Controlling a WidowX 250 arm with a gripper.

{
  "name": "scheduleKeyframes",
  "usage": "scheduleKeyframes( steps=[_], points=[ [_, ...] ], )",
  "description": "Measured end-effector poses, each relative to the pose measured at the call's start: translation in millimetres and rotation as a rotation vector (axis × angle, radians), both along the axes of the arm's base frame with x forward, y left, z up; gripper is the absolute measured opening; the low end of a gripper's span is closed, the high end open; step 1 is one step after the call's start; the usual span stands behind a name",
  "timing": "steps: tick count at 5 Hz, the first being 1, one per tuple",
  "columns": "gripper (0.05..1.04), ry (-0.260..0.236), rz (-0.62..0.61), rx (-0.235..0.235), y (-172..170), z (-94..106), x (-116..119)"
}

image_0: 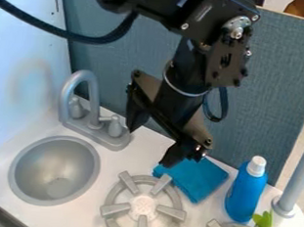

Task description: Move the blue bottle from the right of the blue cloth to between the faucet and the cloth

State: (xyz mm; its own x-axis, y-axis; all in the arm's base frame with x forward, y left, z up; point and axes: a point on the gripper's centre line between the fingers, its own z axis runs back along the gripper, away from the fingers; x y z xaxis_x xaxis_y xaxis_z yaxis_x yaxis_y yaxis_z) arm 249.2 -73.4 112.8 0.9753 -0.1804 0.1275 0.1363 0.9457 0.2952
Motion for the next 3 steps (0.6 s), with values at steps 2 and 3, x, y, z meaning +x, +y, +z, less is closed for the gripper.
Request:
scheduleKeyframes(
  steps=[2, 3],
  points=[
    [1.005, -0.096, -0.006, -0.107, -21.0, -13.9, 30.5],
    [1.005, -0.154, 0.065, -0.206, -33.6, -25.6, 58.1]
  ],
)
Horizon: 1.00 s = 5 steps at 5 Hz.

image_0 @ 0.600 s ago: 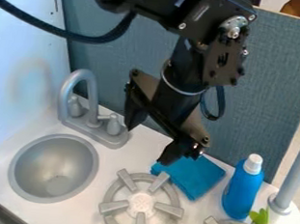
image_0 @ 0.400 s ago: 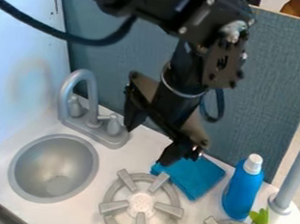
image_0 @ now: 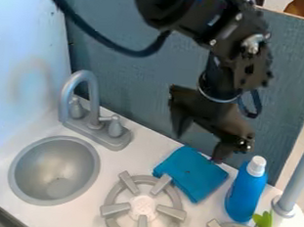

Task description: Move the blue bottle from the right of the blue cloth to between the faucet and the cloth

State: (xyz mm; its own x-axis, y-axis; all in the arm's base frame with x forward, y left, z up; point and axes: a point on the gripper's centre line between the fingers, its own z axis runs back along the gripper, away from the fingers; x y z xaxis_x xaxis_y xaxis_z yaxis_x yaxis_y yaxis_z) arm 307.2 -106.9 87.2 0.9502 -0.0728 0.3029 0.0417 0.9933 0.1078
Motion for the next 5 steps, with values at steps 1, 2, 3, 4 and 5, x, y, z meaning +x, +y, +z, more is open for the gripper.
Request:
scheduleKeyframes(
  steps=[1, 2, 3, 4, 5],
  points=[
    [1.005, -0.069, 0.027, -0.057, -13.4, -10.5, 24.7],
    [1.005, -0.091, 0.079, -0.093, -24.8, -32.2, 46.7],
    [1.005, -0.040, 0.101, -0.078, -36.6, -61.6, 67.8],
    [1.005, 0.002, 0.093, -0.098, -50.0, -81.5, 82.0],
    [1.005, 0.016, 0.101, -0.091, -55.3, -95.7, 94.1]
  ],
)
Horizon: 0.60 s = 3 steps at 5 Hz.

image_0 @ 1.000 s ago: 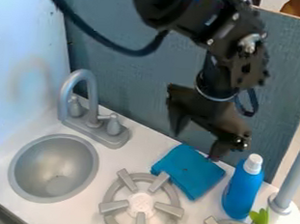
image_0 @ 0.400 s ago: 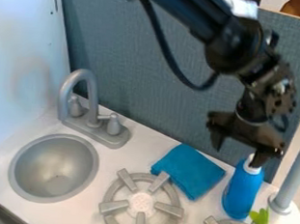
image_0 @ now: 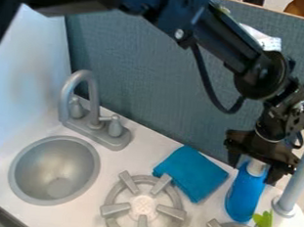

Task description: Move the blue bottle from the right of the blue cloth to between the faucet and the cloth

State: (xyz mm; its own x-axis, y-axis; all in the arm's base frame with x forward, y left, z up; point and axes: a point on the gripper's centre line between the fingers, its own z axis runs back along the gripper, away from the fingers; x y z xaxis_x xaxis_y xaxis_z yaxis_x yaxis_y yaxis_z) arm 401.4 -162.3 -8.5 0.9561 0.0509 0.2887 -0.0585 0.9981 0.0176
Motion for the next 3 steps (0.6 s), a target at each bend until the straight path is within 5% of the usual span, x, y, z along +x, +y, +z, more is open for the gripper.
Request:
scheduleKeyframes(
  steps=[1, 3],
  points=[
    [0.956, -0.017, 0.011, -0.004, -4.6, 5.8, 12.0],
    [0.480, -0.027, 0.030, -0.016, -8.0, 2.5, 17.4]
  ],
)
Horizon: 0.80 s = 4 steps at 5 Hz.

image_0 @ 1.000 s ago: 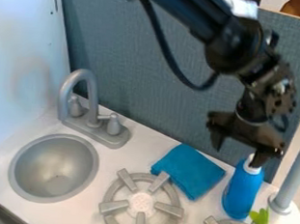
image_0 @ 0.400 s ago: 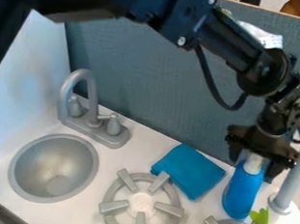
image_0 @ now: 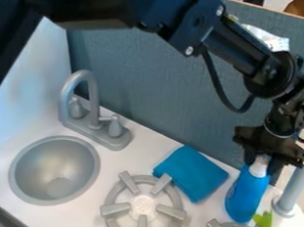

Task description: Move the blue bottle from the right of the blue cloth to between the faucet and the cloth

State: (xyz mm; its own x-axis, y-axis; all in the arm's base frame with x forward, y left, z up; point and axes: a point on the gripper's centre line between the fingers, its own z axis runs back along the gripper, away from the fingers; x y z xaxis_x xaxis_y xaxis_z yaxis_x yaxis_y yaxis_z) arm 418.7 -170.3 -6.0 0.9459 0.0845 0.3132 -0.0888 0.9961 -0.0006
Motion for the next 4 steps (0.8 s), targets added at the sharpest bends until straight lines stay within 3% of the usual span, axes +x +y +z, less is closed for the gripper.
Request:
scheduleKeyframes(
  steps=[1, 3, 4],
  points=[
    [0.473, 0.000, -0.003, 0.001, 1.8, 2.6, -2.2],
    [0.472, -0.055, -0.007, -0.027, 7.1, 46.6, -7.8],
    [0.472, -0.082, 0.060, -0.009, 45.5, 68.7, -4.7]
  ],
)
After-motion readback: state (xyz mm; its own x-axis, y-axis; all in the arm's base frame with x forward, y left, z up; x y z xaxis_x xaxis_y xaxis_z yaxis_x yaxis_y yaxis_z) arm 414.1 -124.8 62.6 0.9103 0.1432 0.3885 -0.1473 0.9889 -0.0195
